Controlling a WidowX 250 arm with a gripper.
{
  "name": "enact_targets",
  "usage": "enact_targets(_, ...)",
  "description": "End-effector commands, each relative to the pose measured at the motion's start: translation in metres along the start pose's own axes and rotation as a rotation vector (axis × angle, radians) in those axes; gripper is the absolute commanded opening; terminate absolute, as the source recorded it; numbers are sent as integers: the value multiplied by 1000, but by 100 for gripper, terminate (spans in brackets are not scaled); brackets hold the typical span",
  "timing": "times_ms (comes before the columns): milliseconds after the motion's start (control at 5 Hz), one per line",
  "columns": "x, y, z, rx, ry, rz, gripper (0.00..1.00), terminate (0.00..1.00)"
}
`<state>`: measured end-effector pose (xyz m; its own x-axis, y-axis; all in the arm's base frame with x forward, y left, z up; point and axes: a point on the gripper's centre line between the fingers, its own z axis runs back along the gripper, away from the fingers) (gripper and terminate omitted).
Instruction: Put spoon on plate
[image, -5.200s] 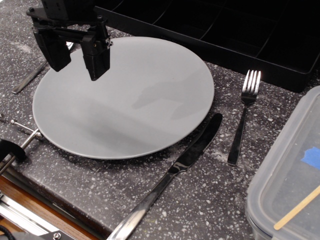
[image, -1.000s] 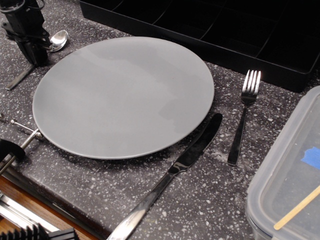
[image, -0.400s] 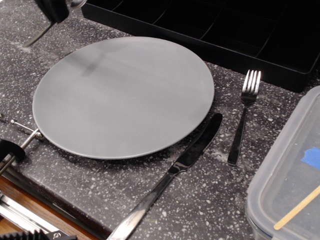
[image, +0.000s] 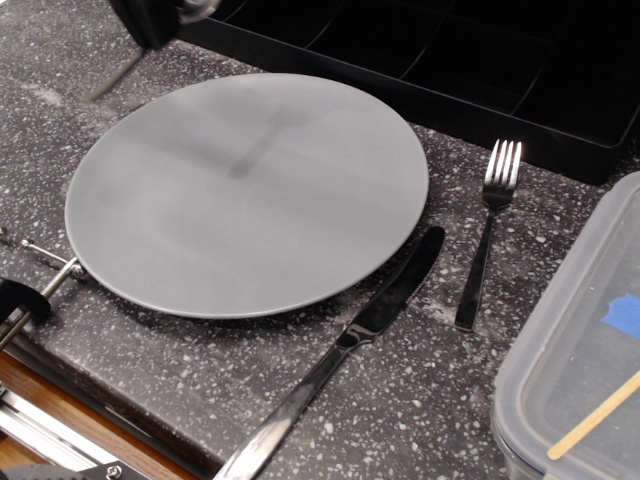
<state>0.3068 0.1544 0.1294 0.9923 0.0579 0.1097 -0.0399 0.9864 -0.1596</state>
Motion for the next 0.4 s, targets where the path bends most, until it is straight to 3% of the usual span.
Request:
enact_targets(0, -7, 4, -22, 110, -68, -24, 0, 0)
enact_targets(200, -10, 7, -40, 116, -58, -1, 0, 100)
